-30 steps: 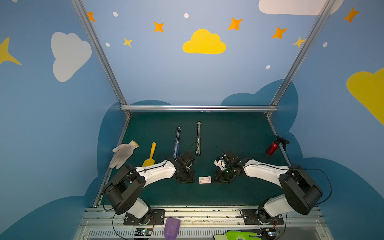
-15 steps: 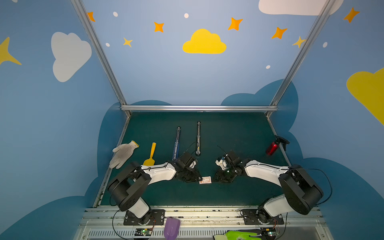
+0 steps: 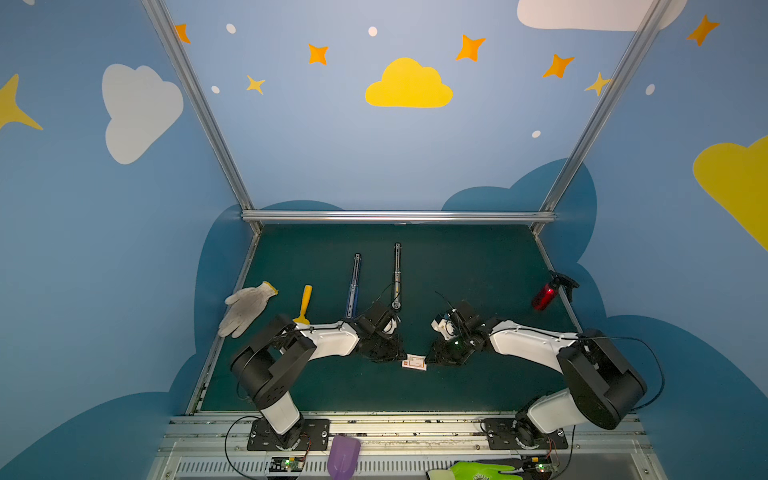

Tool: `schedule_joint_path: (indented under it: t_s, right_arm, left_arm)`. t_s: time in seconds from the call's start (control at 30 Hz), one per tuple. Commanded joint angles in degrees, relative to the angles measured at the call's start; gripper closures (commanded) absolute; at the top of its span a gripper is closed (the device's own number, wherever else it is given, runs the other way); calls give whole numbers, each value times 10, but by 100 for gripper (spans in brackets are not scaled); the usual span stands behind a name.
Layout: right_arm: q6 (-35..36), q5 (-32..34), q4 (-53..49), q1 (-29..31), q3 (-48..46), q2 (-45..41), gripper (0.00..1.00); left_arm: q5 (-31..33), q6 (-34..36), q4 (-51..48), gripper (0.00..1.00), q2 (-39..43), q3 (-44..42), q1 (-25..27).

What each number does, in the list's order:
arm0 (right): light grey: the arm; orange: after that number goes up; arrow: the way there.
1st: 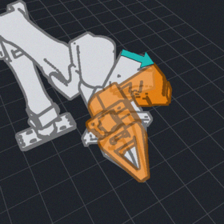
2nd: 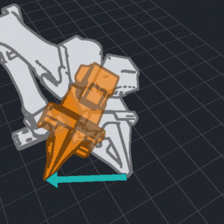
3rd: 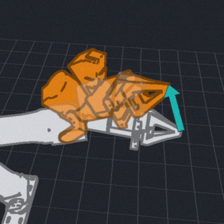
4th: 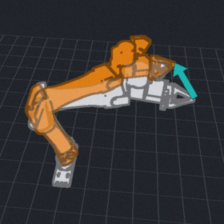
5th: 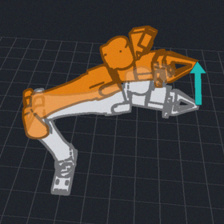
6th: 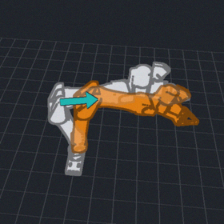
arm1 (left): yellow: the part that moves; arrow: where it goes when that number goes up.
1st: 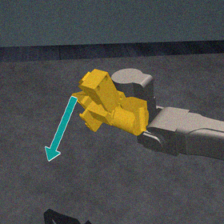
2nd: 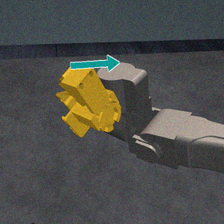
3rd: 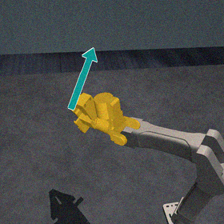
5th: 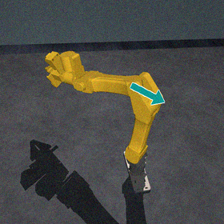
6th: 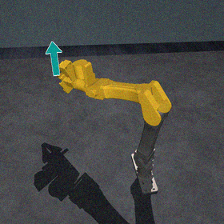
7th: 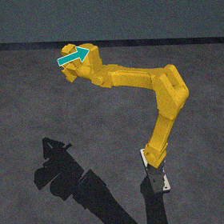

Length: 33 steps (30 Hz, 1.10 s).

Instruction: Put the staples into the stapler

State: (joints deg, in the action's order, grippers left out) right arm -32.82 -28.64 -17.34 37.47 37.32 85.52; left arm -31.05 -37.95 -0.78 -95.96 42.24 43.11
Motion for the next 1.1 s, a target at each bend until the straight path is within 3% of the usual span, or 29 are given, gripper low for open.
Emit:
schedule_joint_path:
  t_s: [0.0, 0.37, 0.73, 0.93, 1.07]
  right_arm:
    - [-6, 8, 4, -7, -8, 8, 62]
    - [4, 63, -68, 3, 10, -3, 70]
    - [-3, 89, -83, 40, 47, 22, 71]
    - [-4, 134, -117, 38, 51, 32, 88]
    - [-2, 152, -132, 35, 47, 24, 89]
  left_arm:
    - [12, 9, -21, 96, -20, 3, 1]
    - [30, 9, -36, 96, 7, -1, 0]
    - [41, 2, -36, 96, 18, -4, 0]
    - [48, 4, -43, 96, 28, -5, -2]
    - [48, 3, -41, 96, 32, -10, -4]
